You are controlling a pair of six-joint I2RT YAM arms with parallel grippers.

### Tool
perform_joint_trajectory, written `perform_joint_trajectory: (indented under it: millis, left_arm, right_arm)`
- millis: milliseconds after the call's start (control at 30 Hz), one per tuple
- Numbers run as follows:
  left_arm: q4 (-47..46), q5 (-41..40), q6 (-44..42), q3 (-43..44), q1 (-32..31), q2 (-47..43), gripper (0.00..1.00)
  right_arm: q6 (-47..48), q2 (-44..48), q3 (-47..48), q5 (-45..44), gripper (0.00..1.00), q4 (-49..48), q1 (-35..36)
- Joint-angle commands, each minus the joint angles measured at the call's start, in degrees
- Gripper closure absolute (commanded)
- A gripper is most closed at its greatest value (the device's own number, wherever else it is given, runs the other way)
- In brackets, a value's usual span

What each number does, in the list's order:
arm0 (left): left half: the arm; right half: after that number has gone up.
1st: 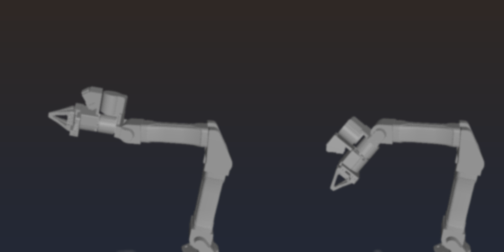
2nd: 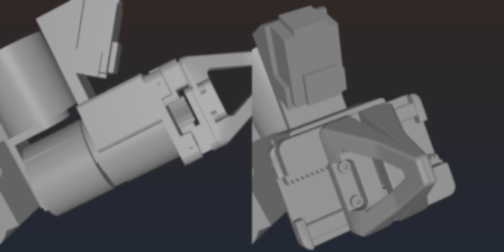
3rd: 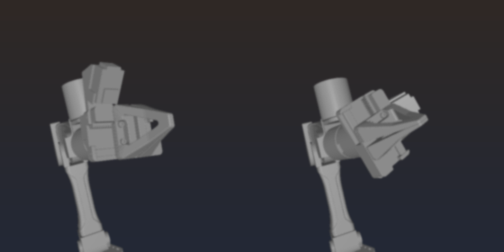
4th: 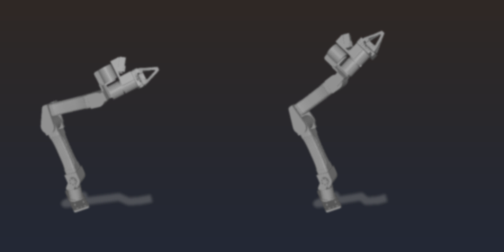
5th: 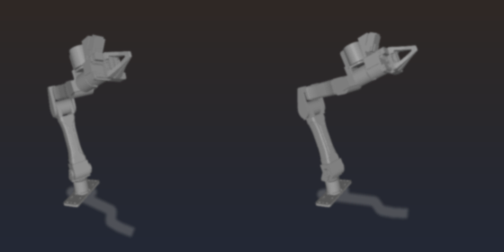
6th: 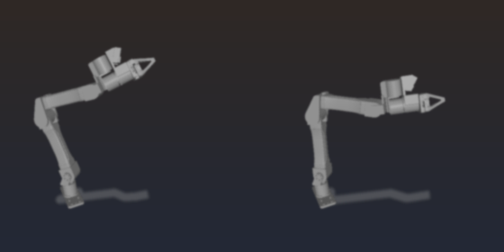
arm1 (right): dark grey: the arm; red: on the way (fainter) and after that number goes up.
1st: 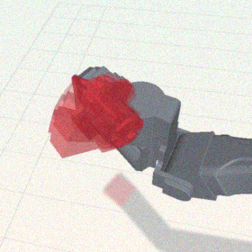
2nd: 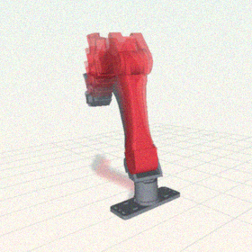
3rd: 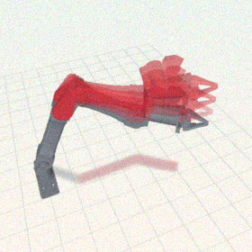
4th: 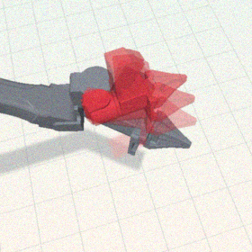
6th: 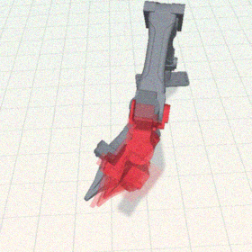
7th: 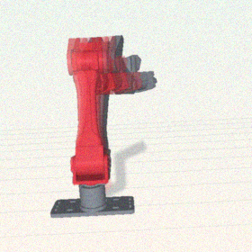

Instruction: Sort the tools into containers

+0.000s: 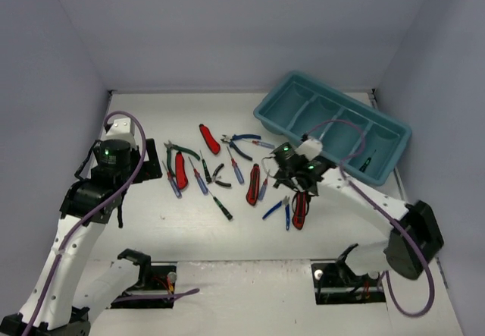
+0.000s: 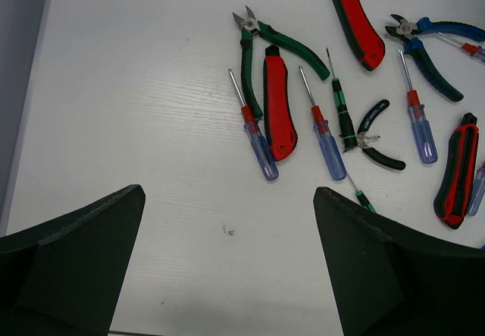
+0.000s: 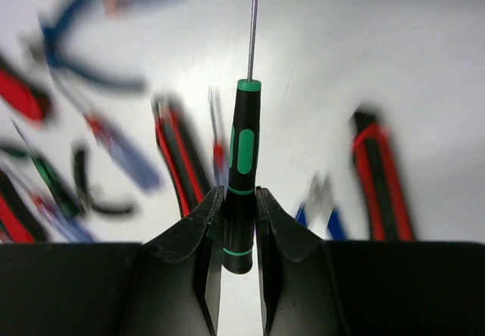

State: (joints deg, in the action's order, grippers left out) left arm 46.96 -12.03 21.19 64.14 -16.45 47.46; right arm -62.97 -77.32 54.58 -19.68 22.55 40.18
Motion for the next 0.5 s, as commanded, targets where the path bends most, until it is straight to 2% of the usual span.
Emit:
perform_joint_trajectory:
  millis: [0, 167, 333, 367, 467]
  left_arm:
    - [-1.71, 0.10, -0.46, 3.28, -0.25, 0.53, 0.08]
    - [-1.43, 0.98, -0.29, 3.19, -0.25, -0.64, 0.08]
    - [-0.83, 1.65, -0.62, 3.19, -0.34, -1.92, 0.08]
    - [-0.82, 1.49, -0.62, 3.19, -0.17, -2.18, 0.08]
    - [-0.25, 1.89, -0.65, 3.19, -0.25, -2.96, 0.08]
  right_arm:
    - [16.19, 5.90, 5.66, -7.01, 1.00, 5.16, -17.91]
    - [33.16, 0.48, 13.04, -6.56, 1.00, 3.93, -37.35]
    - [40.68, -8.39, 15.64, 2.43, 0.99, -0.71, -50.41]
    - [41.57, -10.04, 16.48, 4.21, 0.95, -1.00, -52.88]
    - [44.69, -15.70, 18.94, 6.82, 0.79, -1.28, -53.89]
